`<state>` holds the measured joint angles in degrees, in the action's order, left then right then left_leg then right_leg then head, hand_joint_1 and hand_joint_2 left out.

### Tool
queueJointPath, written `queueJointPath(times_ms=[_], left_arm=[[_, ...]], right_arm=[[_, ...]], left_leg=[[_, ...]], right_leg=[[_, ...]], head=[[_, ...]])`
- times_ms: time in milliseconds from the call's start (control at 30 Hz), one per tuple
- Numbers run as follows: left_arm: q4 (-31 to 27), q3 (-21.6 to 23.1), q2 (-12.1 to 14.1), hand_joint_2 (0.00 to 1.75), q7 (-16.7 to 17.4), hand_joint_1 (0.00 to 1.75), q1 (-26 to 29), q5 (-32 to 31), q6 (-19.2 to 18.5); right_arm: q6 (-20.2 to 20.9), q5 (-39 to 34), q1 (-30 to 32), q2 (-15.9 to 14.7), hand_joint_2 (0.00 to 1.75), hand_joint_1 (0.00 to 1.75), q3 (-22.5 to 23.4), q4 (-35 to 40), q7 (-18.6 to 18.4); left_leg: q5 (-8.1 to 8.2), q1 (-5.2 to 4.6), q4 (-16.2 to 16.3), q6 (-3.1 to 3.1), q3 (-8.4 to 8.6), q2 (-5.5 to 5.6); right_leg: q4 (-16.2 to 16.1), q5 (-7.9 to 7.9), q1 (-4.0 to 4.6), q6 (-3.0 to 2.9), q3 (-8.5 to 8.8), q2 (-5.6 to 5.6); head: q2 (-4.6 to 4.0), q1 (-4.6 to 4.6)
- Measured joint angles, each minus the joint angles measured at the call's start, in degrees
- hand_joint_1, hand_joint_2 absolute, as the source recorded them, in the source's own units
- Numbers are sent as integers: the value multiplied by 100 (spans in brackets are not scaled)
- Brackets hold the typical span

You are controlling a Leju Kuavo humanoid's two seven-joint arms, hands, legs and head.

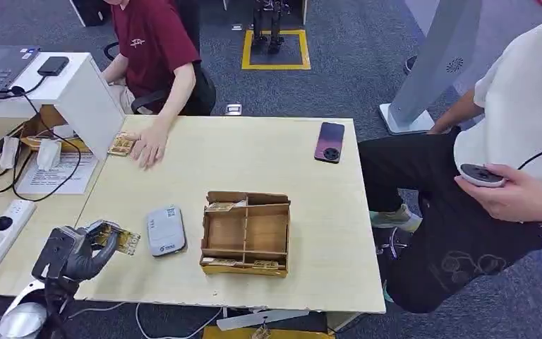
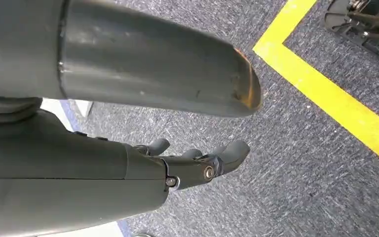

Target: Pass the card to the sensor for recognition and then transmit it.

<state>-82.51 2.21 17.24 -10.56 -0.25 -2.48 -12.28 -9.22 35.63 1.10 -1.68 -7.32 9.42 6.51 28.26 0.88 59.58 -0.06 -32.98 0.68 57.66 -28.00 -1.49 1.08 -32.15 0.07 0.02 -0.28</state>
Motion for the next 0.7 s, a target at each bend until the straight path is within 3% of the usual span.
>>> queueJointPath(times_ms=[267, 467, 700], left_arm=[[313, 625, -494, 175, 354, 175, -685, -609, 1036], [805, 999, -859, 175, 470, 175, -1219, -985, 1464], [1130, 1191, -1062, 175, 474, 175, -1448, -1195, 1685]], right_arm=[[-13, 90, -28, 42, 0, 0, 0, 0, -46], [7, 140, -43, 50, 0, 0, 0, 0, -48], [59, 162, -43, 50, 0, 0, 0, 0, -98]], left_leg=[[-1, -1, 3, 1, -1, 12], [-2, -1, 5, 2, -1, 10], [-2, -1, 4, 3, -3, 9]], right_leg=[[-1, 6, -1, 6, 6, -12], [0, 7, -1, 5, 5, -10], [-1, 7, -1, 5, 1, -7]], head=[[0, 0], [0, -2], [0, -2]])
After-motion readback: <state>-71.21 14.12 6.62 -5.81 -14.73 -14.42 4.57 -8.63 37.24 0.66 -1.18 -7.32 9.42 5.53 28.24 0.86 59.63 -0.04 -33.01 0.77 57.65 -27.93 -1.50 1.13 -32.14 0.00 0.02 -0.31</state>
